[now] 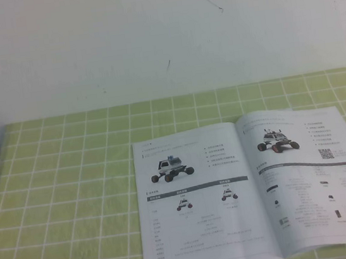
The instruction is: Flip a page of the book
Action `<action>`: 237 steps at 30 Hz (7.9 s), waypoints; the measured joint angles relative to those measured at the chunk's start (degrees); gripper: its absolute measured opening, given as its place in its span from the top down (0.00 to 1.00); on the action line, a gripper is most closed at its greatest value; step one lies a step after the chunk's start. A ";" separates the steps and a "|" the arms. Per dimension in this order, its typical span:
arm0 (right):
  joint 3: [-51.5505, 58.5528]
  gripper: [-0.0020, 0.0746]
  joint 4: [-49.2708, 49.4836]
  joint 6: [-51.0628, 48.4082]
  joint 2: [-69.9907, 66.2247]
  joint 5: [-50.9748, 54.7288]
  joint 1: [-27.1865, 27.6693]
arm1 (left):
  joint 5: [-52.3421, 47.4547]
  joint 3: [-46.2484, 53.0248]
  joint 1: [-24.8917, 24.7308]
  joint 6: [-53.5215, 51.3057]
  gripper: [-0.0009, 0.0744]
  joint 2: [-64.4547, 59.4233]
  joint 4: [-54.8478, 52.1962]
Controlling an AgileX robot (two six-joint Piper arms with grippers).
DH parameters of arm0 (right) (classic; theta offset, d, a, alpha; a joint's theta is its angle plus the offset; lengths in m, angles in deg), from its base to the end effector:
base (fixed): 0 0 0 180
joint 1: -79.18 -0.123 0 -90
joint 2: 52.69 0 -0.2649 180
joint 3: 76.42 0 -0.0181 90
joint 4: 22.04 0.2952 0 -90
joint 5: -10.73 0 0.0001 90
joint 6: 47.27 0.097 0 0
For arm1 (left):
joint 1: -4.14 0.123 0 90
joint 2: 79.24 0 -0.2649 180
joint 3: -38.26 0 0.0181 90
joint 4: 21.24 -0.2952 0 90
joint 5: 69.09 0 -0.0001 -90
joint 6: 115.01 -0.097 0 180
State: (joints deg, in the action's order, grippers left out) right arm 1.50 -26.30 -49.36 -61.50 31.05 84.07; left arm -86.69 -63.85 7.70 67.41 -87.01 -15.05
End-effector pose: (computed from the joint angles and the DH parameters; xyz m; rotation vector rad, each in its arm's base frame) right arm 0.1239 -0.0131 0.1700 -0.0017 1.8703 -0.1564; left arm 0.1248 0.0046 0.1770 -0.1633 1.7939 -0.0887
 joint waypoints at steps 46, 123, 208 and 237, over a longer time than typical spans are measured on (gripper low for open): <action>0.11 0.98 15.79 0.00 0.00 -0.71 0.00 | 1.19 0.00 0.00 3.44 0.99 0.00 15.74; -50.32 0.93 8.50 -18.00 -73.32 27.92 -11.91 | -9.16 -61.49 -34.42 -42.60 0.99 -96.29 35.90; -51.00 0.44 57.17 -38.03 -102.91 13.00 -10.10 | -4.51 -67.65 -37.29 -43.71 0.99 -113.25 40.71; -51.00 0.60 71.00 -56.19 -102.45 18.99 -10.10 | -4.03 -67.65 -37.20 -43.59 0.99 -111.20 38.72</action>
State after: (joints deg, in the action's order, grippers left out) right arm -49.50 44.70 -105.55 -163.95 50.04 73.97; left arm -90.72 -131.51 -29.50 23.82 -198.20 23.67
